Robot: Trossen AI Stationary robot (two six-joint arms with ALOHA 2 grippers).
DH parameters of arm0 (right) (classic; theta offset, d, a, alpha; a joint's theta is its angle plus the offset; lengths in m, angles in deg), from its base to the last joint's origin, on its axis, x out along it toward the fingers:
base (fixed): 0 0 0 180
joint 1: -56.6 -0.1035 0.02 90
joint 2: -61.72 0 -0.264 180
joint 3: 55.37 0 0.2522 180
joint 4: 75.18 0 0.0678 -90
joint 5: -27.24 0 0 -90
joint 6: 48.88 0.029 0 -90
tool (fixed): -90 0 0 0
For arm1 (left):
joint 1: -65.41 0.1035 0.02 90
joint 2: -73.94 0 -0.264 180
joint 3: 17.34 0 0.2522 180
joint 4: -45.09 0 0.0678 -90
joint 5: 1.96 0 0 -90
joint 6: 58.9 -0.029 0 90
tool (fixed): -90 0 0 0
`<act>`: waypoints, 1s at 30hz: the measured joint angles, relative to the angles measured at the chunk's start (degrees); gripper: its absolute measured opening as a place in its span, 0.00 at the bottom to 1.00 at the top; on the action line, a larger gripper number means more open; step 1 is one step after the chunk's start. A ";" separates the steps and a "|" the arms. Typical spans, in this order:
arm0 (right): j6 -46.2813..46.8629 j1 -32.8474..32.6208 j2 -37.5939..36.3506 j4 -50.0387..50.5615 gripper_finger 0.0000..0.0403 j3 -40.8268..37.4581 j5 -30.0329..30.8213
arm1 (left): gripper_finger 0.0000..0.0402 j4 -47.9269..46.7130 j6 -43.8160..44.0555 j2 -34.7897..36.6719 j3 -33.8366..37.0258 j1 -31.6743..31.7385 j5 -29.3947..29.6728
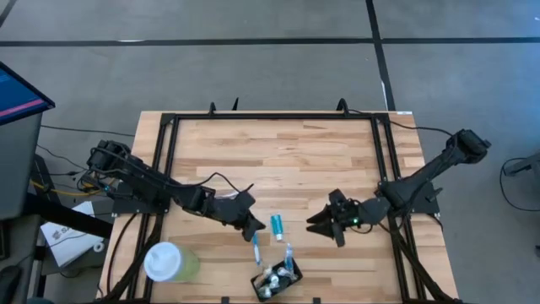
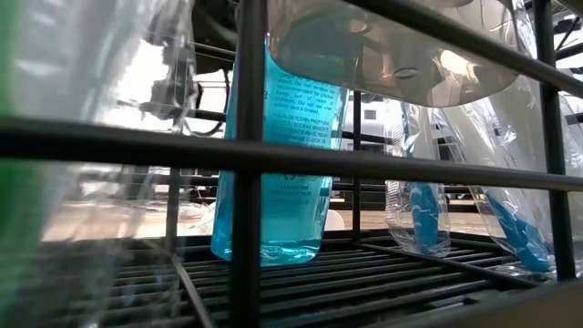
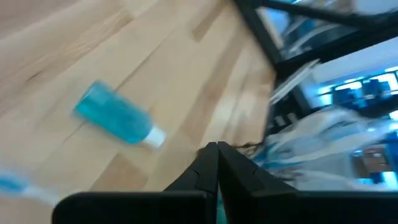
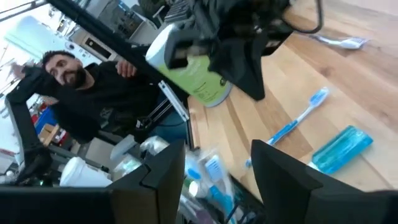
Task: Pick & Place toothbrushing station
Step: Put the violet toothbrush into the black wire organizer
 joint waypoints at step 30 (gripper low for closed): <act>-12.35 19.59 -0.27 5.37 0.41 9.05 -27.60 | 0.00 -54.43 1.34 14.90 -0.09 10.05 -4.14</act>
